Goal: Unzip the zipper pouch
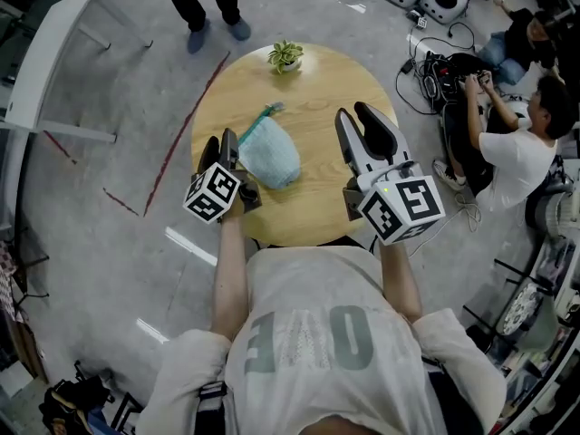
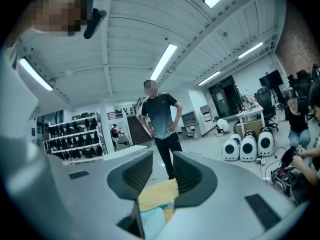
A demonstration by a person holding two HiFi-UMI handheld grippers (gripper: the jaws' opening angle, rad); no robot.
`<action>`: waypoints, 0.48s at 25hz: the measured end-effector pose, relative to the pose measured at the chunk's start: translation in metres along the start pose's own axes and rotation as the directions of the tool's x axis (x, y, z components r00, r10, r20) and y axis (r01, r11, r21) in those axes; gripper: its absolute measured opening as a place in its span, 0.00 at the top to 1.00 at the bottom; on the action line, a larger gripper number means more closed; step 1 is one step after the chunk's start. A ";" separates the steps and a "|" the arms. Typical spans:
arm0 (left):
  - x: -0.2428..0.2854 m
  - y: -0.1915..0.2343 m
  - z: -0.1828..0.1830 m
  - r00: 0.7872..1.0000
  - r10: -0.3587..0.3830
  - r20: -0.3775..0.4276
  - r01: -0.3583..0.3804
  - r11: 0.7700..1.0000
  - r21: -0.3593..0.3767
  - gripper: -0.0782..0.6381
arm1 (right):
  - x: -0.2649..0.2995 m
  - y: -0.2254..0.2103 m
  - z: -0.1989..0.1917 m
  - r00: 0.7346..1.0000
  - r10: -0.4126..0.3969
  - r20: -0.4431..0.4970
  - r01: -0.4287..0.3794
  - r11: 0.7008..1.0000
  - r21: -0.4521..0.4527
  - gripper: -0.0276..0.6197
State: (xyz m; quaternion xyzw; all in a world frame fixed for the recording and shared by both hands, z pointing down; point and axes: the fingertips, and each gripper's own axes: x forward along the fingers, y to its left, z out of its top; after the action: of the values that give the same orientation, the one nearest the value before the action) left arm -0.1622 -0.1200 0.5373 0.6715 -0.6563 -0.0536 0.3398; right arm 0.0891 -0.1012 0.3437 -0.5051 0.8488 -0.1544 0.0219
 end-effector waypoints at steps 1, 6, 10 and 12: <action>-0.001 -0.010 0.018 0.999 -0.020 0.035 0.019 0.999 0.027 0.65 | 0.002 0.001 0.003 1.000 -0.001 0.006 0.001 1.000 -0.012 0.77; -0.030 -0.083 0.113 0.960 -0.150 0.236 0.086 0.962 0.260 0.65 | 0.015 0.013 0.019 0.999 0.003 0.032 0.000 0.996 -0.088 0.77; -0.071 -0.143 0.168 0.894 -0.267 0.359 0.092 0.895 0.437 0.68 | 0.022 0.028 0.033 0.997 0.030 0.066 -0.020 0.988 -0.153 0.78; -0.092 -0.164 0.184 0.864 -0.305 0.400 0.073 0.863 0.499 0.74 | 0.025 0.035 0.040 0.995 0.046 0.087 -0.029 0.983 -0.179 0.80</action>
State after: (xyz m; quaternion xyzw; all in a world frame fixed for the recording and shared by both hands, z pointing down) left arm -0.1312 -0.1221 0.2766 0.7631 -0.6402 -0.0875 -0.0072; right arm 0.0545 -0.1169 0.2987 -0.4954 0.8667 -0.0547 0.0181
